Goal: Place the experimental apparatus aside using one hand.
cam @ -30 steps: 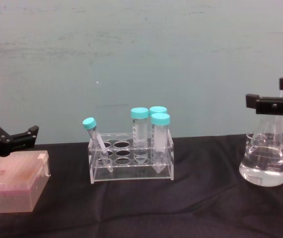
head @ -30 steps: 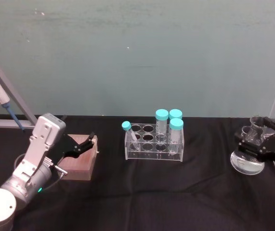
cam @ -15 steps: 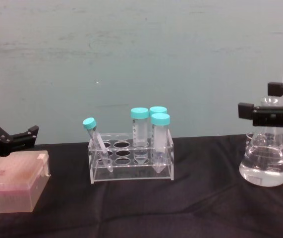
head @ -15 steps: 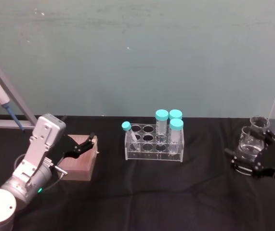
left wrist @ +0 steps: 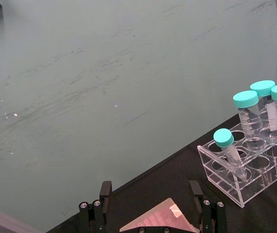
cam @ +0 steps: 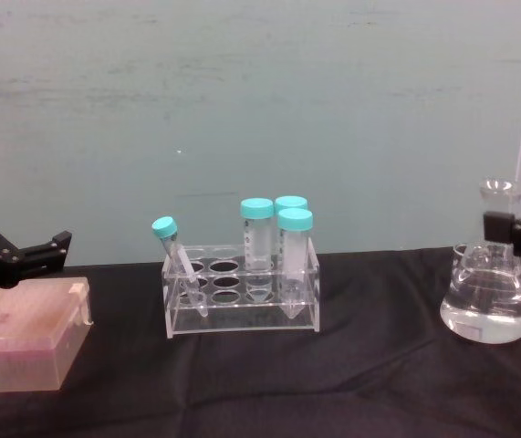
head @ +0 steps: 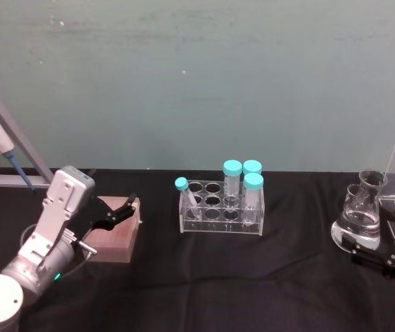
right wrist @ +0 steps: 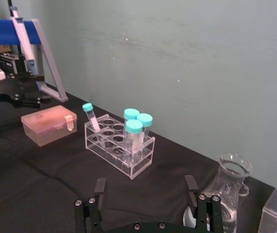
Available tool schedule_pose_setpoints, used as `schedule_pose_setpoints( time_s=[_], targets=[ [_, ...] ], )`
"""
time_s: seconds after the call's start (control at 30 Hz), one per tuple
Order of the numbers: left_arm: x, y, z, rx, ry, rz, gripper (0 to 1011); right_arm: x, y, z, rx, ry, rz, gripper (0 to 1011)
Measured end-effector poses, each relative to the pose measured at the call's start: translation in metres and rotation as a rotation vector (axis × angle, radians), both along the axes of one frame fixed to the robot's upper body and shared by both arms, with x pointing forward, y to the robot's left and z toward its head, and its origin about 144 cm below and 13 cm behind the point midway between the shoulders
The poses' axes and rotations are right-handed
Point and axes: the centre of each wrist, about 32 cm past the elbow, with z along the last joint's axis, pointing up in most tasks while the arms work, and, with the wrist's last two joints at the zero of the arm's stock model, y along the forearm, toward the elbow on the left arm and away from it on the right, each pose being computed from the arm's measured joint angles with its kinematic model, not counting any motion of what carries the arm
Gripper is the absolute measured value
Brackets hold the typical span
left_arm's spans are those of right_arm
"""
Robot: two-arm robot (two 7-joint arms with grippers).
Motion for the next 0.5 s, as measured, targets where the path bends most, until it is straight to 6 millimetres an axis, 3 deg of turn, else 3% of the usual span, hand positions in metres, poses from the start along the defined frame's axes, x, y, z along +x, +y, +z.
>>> schedule_pose_setpoints(
  time_s=[0.5],
  targets=[
    [0.0, 0.0, 0.0, 0.0, 0.0, 0.0, 1000, -0.001, -0.0034, -0.008, -0.017, 0.044, -0.027, 1000]
  ],
)
